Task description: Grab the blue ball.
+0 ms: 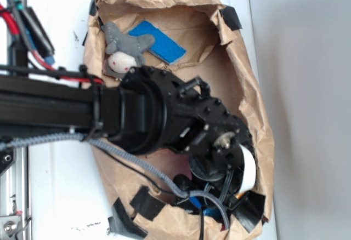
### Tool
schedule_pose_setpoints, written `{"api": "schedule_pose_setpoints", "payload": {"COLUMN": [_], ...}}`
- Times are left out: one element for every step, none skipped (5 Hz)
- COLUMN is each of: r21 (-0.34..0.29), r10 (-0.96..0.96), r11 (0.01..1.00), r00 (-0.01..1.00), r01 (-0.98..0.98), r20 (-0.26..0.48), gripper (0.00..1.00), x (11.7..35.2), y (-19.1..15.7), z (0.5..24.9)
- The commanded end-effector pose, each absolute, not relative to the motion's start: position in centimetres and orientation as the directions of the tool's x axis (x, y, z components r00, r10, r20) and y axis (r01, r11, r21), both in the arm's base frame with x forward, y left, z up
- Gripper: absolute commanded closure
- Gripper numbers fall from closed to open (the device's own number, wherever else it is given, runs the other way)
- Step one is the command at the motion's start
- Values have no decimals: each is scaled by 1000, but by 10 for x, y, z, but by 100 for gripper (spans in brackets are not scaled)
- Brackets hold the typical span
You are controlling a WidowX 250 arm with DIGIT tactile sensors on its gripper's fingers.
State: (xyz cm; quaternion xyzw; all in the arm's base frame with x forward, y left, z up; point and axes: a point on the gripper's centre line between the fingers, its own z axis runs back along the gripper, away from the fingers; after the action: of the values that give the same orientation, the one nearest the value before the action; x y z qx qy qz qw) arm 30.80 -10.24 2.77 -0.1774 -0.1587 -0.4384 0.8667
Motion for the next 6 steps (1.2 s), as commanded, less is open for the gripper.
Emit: {"api": "schedule_pose_setpoints", "payload": {"r21": [-77, -39, 28, 93, 76, 23], "r10": [-666, -585, -480, -323, -241, -224], "r11": [624, 730, 863, 944, 969, 975], "r00": [581, 654, 804, 944, 969, 969], "r01": [778, 682, 504, 316, 237, 223], "r20": [467, 479, 351, 73, 51, 104], "gripper": [100, 100, 100, 100, 100, 100], "x": [289, 274, 258, 251, 237, 234], "y": [-88, -57, -30, -14, 6, 12], "z": [80, 114, 147, 161, 174, 180]}}
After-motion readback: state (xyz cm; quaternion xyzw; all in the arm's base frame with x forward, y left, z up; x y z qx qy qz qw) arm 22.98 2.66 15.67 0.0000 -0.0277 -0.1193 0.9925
